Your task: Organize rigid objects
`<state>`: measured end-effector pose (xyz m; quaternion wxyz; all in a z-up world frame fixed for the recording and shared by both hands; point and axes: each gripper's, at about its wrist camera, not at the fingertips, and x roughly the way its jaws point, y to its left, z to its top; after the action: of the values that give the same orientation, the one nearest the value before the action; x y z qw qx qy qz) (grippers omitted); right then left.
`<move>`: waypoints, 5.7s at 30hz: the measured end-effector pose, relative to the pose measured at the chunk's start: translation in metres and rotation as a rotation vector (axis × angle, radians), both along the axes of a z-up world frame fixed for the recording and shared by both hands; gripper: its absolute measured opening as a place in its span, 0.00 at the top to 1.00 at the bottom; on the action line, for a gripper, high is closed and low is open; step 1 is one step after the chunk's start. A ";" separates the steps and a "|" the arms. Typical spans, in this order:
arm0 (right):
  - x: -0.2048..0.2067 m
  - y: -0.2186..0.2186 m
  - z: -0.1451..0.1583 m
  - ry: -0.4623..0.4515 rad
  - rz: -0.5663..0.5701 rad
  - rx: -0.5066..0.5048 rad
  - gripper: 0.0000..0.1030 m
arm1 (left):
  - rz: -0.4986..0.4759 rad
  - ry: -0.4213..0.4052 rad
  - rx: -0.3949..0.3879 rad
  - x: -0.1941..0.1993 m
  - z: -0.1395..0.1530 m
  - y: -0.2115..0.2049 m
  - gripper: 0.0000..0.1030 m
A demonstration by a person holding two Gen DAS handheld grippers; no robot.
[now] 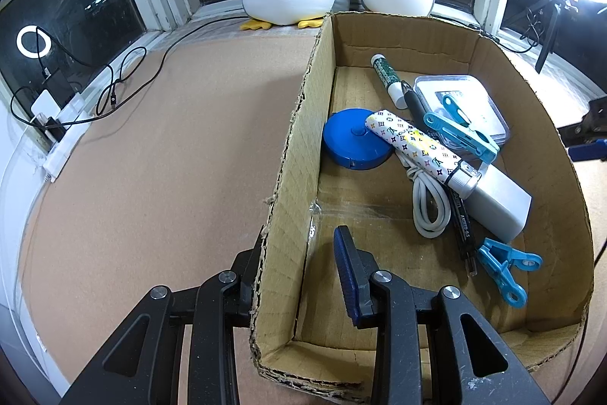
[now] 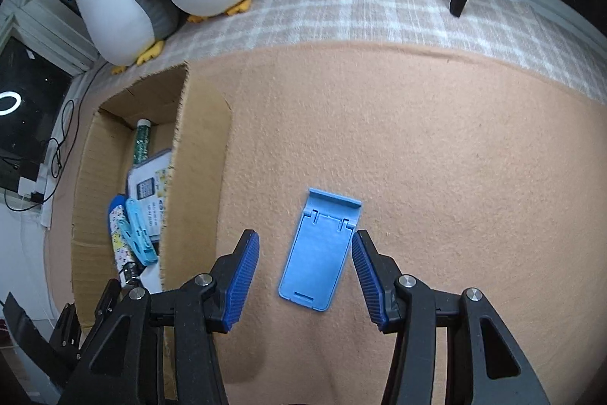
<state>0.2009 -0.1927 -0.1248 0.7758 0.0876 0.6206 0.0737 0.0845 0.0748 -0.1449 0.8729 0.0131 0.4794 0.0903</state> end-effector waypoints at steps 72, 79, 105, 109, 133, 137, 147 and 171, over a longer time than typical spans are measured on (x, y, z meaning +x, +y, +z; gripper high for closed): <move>-0.024 0.104 0.070 -0.282 0.305 -0.073 0.67 | 0.001 0.000 0.002 0.001 0.001 0.003 0.67; -0.018 0.123 0.070 -0.293 0.330 -0.076 0.67 | 0.000 0.000 0.003 0.001 0.001 0.003 0.67; 0.001 0.145 0.042 -0.266 0.356 -0.117 0.66 | 0.000 0.000 0.004 0.001 0.001 0.003 0.67; 0.000 0.147 0.042 -0.265 0.360 -0.119 0.66 | 0.001 0.000 0.003 0.001 0.001 0.003 0.67; -0.012 0.142 0.044 -0.261 0.371 -0.101 0.51 | 0.003 0.001 0.001 -0.001 0.001 0.004 0.67; -0.016 0.135 0.047 -0.262 0.361 -0.090 0.51 | 0.004 0.003 0.002 -0.003 0.001 0.004 0.67; -0.032 0.119 0.058 -0.276 0.355 -0.067 0.50 | 0.004 0.010 0.004 -0.004 0.002 0.003 0.67; -0.091 0.051 0.088 -0.334 0.252 -0.006 0.46 | 0.009 -0.005 0.026 -0.007 0.017 0.007 0.54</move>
<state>0.1098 -0.1420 -0.0370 0.8528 -0.0066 0.4895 0.1819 0.0780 0.0819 -0.1281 0.8734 0.0221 0.4760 0.1003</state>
